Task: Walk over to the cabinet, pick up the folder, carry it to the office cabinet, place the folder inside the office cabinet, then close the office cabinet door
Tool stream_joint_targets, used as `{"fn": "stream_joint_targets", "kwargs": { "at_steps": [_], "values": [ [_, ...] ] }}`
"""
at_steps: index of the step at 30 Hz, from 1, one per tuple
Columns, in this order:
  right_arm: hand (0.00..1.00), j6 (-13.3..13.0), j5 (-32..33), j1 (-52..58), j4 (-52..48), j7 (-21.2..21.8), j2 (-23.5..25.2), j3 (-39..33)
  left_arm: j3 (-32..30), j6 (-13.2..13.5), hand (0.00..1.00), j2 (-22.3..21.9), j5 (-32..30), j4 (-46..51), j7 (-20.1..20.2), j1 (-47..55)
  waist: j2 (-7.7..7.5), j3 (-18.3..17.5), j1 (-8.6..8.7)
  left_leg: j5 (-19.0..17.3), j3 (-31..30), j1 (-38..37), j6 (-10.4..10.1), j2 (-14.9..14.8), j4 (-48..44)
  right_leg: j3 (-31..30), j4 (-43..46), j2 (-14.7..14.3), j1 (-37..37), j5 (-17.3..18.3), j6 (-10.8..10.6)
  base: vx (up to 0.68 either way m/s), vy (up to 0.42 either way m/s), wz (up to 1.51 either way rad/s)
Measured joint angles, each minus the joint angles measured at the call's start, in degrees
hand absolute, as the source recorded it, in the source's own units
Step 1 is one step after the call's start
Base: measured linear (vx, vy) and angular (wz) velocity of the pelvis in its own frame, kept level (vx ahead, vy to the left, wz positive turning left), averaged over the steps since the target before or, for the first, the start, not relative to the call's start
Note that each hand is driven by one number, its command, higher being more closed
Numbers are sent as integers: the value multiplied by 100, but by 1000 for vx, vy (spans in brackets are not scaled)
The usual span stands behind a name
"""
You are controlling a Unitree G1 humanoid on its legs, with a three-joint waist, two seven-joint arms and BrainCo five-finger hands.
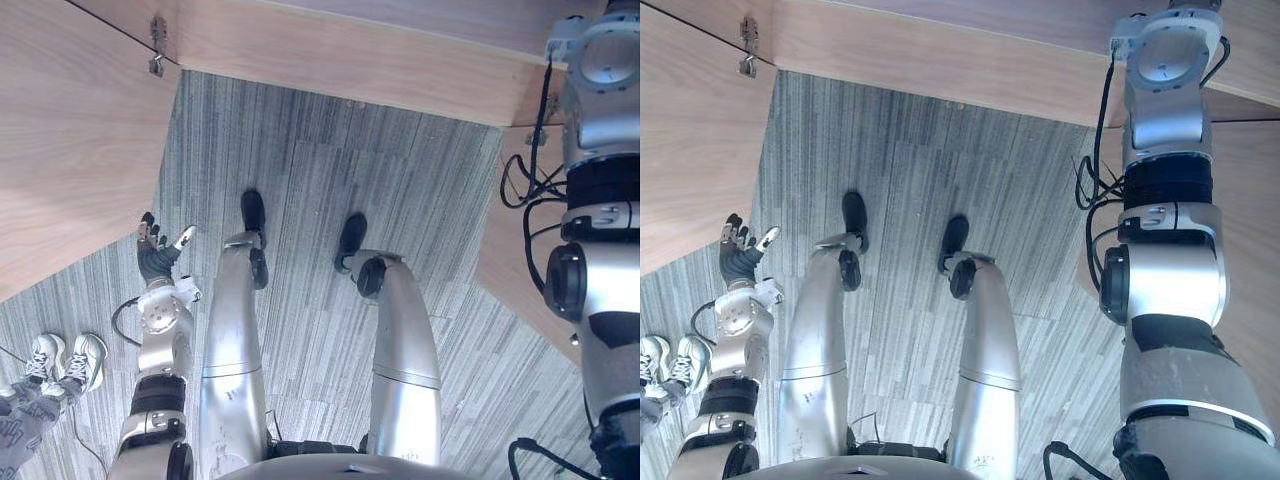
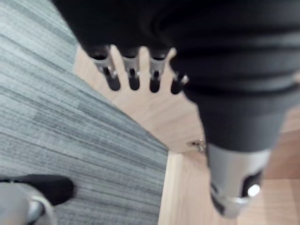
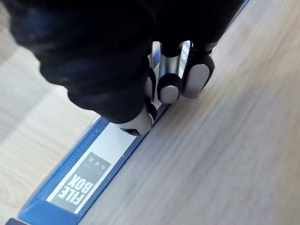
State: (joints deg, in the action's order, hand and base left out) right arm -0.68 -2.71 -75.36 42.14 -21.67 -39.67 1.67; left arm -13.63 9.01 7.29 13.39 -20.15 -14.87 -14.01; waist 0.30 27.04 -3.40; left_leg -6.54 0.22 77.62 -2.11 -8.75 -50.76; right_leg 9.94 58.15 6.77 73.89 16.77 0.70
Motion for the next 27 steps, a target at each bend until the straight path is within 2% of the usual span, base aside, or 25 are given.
{"fn": "stream_joint_targets", "kwargs": {
  "at_steps": [8, 11, 17, 19, 23, 27],
  "values": [
    [100, 101, 7, -527, 616, -34, -1, 43, -52, -23, 0, -2, 7, -134, -113, -99, 3, 2, 27, 167, 70, 24, 53, 32, 211, -1, -166, 41, 46, -156, -33, -15, 17, 1],
    [100, 200, 7, -582, 629, -49, -13, 43, -156, -22, 0, -34, 49, -129, -114, -99, 3, 1, 30, 183, 128, 24, 62, 36, 253, 1, -167, 79, 71, -173, -39, -38, 16, 4],
    [100, 236, 91, -539, 502, -59, 103, 15, -219, -23, 0, -92, 115, -100, -118, -101, 3, 1, 37, 229, 135, 23, 80, -23, 173, -10, -175, 43, 49, -230, -19, -23, 8, -5],
    [100, 347, 230, -29, -327, -26, 276, -15, -221, -35, 0, -139, 114, -74, -122, -128, 2, 0, 38, 176, 124, 6, 88, -89, 74, -5, -177, -19, -5, -234, -25, -22, 12, -15],
    [100, 397, 233, 1085, -2033, -29, 794, -8, -223, -121, 0, -175, 109, -67, -159, -141, 1, 0, 43, 80, 137, -86, 70, -186, -97, -49, -151, -106, -108, -233, -26, -11, 14, -15],
    [100, 468, -237, 2673, -4043, -84, 1120, -33, -221, -236, 0, -221, -2, 165, -193, -103, -7, -4, 66, -76, 161, -456, 76, -230, -206, -112, -106, -151, -473, -162, -55, -5, 13, -7]
  ]
}}
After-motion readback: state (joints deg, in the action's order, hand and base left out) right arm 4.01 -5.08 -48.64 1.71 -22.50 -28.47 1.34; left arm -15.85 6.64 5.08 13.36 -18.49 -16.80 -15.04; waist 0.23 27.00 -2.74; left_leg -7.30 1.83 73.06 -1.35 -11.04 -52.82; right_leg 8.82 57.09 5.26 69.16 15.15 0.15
